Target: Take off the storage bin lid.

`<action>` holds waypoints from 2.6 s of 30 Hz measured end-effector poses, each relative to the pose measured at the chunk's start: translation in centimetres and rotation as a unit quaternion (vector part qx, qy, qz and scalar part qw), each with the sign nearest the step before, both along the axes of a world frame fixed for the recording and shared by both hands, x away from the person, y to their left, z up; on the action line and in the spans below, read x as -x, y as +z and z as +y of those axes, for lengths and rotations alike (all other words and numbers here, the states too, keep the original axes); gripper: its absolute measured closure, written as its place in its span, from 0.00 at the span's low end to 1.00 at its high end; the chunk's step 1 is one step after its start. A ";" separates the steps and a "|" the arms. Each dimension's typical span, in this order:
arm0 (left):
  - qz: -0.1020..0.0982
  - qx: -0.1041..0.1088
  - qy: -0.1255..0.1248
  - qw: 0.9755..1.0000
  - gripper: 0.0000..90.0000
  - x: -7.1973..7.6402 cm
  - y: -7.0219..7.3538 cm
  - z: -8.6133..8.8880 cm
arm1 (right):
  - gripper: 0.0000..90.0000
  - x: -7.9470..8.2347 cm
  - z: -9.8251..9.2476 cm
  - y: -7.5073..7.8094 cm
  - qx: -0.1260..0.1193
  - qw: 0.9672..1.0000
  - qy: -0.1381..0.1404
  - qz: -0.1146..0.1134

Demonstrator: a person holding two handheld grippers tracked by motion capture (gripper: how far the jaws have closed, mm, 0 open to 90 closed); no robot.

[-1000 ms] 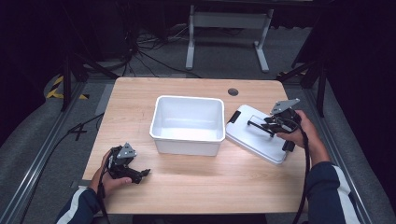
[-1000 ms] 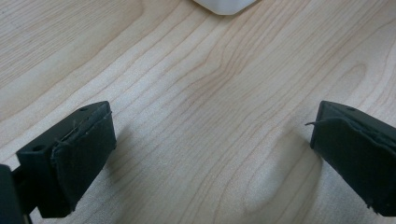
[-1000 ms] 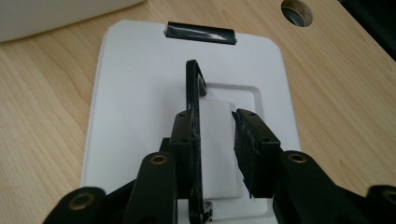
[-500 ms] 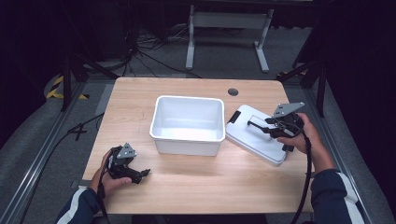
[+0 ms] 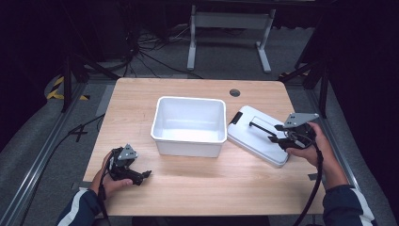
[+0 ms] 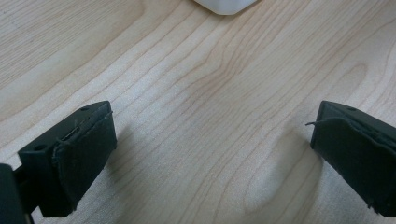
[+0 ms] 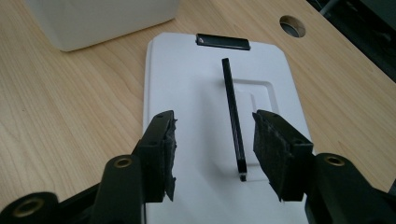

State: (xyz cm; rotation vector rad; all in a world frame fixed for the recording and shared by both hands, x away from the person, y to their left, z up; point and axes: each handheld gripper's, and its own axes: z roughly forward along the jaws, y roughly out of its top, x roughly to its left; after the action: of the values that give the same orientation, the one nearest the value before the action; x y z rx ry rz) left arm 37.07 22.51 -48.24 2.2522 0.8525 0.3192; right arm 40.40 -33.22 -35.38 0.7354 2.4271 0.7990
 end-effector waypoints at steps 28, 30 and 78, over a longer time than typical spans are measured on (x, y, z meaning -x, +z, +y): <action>0.000 0.000 0.000 1.000 0.01 0.0 0.0 0.0 | 0.40 5.5 -2.6 -2.4 -0.014 1.000 -0.013 -0.007; 0.000 0.000 0.000 1.000 0.01 0.0 0.0 0.0 | 0.38 5.8 -3.0 -2.9 -0.015 1.000 -0.011 -0.005; 0.002 0.001 0.000 1.000 0.01 0.1 0.0 0.1 | 0.25 8.9 -7.8 -11.4 -0.123 0.986 -0.109 0.041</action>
State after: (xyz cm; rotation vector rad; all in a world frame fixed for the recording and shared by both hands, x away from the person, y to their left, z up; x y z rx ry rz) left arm 37.00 22.57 -48.23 2.2515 0.8543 0.3136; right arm 31.50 -40.98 -46.77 1.1259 2.2906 1.0051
